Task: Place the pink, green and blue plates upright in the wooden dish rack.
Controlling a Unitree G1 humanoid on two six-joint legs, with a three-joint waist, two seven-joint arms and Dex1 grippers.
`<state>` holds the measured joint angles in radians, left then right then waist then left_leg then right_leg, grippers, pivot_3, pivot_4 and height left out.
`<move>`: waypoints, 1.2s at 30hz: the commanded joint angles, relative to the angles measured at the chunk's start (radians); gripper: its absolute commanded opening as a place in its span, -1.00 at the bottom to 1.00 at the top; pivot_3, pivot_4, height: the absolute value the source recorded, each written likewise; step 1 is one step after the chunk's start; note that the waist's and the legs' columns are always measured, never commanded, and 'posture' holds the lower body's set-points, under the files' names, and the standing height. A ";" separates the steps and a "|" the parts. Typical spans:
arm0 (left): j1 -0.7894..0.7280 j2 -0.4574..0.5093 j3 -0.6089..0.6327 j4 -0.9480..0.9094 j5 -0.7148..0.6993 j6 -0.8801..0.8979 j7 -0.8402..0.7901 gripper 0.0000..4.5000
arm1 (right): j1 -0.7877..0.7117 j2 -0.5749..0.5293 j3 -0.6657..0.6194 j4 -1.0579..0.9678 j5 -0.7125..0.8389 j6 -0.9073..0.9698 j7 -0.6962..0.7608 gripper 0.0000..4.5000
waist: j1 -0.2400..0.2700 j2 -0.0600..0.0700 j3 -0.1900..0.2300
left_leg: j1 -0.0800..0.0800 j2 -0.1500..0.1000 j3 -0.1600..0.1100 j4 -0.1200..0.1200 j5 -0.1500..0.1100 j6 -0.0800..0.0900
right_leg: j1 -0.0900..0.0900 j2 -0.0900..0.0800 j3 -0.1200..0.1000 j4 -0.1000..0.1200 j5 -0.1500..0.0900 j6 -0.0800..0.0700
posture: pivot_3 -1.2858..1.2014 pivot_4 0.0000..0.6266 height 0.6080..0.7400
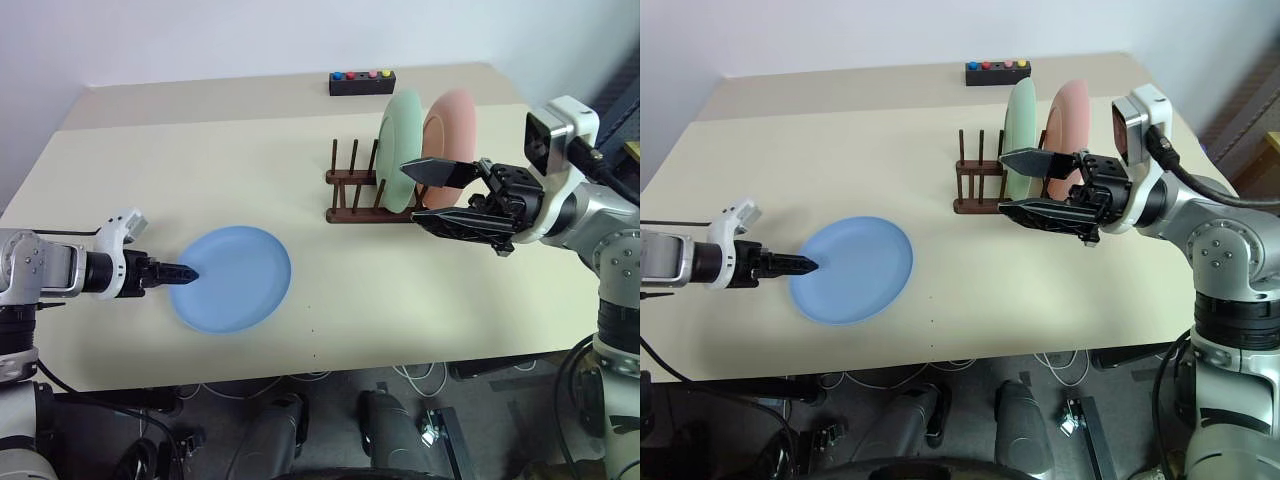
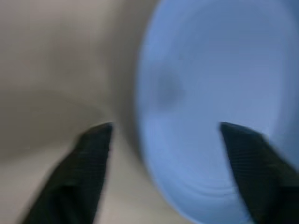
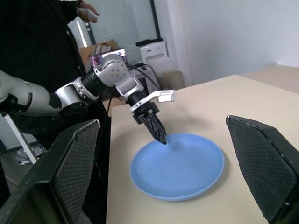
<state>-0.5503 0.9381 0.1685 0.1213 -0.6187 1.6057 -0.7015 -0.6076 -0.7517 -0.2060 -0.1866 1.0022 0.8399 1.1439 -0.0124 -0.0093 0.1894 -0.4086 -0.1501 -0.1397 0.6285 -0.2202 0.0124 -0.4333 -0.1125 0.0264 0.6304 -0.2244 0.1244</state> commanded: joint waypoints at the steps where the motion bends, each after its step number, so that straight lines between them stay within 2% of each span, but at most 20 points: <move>1: -0.016 -0.012 -0.006 0.018 -0.003 0.008 0.009 -0.23 | 0.012 -0.015 -0.013 -0.034 -0.007 -0.013 -0.005 1.00 | 0.001 0.000 0.000 | 0.000 0.000 0.000 0.000 0.000 0.000 | 0.000 0.000 0.000 0.000 0.000 0.000 | 0.03 -0.52 1.00; 4: -0.019 -0.027 -0.001 0.026 -0.006 0.009 0.017 -0.91 | 0.013 -0.014 -0.023 -0.040 0.002 -0.008 -0.015 1.00 | 0.003 0.000 0.000 | 0.000 0.000 0.000 0.000 0.000 0.000 | 0.001 0.000 0.000 0.000 0.000 0.000 | 0.03 -0.52 1.00; 5: -0.018 -0.030 0.001 0.027 -0.003 0.009 0.021 -0.97 | 0.012 -0.015 -0.025 -0.040 0.003 -0.009 -0.019 1.00 | 0.003 0.000 0.000 | 0.000 0.000 0.000 0.000 0.000 0.000 | 0.000 0.000 0.000 0.000 0.000 0.000 | 0.03 -0.52 1.00; 10: -0.027 -0.049 0.025 0.049 0.009 -0.002 0.042 -0.97 | 0.002 -0.015 -0.022 -0.032 0.000 -0.014 -0.022 1.00 | 0.000 0.000 -0.001 | 0.000 0.000 0.000 0.000 0.000 0.000 | 0.000 0.000 0.000 0.000 0.000 0.000 | 0.03 -0.52 1.00; 17: -0.049 -0.095 0.177 -0.001 -0.024 -0.037 0.055 -0.97 | -0.018 -0.023 -0.005 -0.039 -0.016 -0.026 0.000 1.00 | 0.002 0.000 0.000 | 0.000 0.000 0.000 0.000 0.000 0.000 | 0.000 0.000 0.000 0.000 0.000 0.000 | 0.03 -0.52 1.00; 23: -0.146 -0.213 0.403 -0.028 -0.048 -0.152 0.140 -0.97 | -0.064 -0.019 0.084 -0.038 -0.207 -0.187 0.002 1.00 | 0.002 -0.001 0.000 | 0.000 0.000 0.000 0.001 0.000 -0.001 | 0.000 0.000 -0.001 0.000 0.000 0.000 | 0.03 -0.52 1.00; 27: -0.222 -0.335 0.545 -0.070 -0.098 -0.156 0.227 -0.97 | -0.129 -0.009 0.197 0.025 -0.522 -0.535 -0.009 1.00 | 0.000 -0.001 -0.001 | 0.000 0.000 0.000 0.001 0.000 -0.001 | 0.001 0.000 -0.001 0.000 0.000 0.000 | 0.03 -0.52 1.00; 33: -0.292 -0.529 0.724 -0.118 -0.162 -0.245 0.409 -0.97 | -0.199 0.071 0.251 0.036 -0.684 -0.810 -0.045 1.00 | -0.003 -0.002 -0.001 | 0.000 0.000 0.000 0.002 0.004 -0.008 | 0.000 0.000 -0.001 0.000 0.000 0.001 | 0.03 -0.52 1.00; 36: -0.311 -0.646 0.772 -0.155 -0.199 -0.317 0.520 -0.97 | -0.263 0.095 0.304 0.101 -0.883 -1.084 -0.106 1.00 | 0.000 -0.003 -0.001 | 0.000 0.000 0.000 0.003 0.004 -0.008 | 0.001 0.000 -0.001 0.000 0.001 0.001 | 0.03 -0.52 1.00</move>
<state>-0.8386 0.3135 0.9064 0.0200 -0.7742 1.3353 -0.2300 -0.8273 -0.6632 0.0871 -0.1047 0.2196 -0.0927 1.0812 -0.0126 -0.0122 0.1888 -0.4088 -0.1502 -0.1393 0.6313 -0.2161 0.0042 -0.4325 -0.1119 0.0254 0.6307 -0.2234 0.1258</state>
